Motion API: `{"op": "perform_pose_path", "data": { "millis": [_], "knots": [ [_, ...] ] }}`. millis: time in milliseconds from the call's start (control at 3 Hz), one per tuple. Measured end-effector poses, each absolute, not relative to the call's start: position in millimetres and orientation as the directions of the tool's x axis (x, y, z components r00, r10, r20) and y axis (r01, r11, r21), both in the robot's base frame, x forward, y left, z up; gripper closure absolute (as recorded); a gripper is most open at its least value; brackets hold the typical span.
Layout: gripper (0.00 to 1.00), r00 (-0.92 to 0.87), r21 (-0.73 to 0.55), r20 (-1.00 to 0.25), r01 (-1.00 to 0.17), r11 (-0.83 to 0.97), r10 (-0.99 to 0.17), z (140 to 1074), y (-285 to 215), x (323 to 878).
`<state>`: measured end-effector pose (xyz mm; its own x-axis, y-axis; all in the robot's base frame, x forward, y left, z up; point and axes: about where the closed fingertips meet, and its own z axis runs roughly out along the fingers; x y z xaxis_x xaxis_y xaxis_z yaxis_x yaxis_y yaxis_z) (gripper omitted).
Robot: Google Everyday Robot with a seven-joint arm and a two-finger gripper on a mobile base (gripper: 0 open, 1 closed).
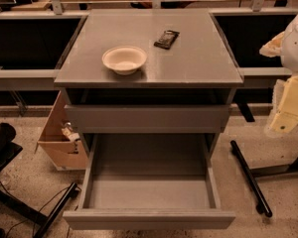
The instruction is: Close middle drawer
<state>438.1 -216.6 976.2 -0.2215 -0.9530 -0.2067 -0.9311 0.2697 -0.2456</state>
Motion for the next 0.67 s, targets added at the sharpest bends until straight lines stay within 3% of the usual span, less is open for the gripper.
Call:
{"op": "perform_pose_path", "data": {
  "millis": [667],
  "knots": [
    [0.0,-0.209,-0.239,-0.222,-0.935,0.261,-0.952,956,-203,441]
  ]
}}
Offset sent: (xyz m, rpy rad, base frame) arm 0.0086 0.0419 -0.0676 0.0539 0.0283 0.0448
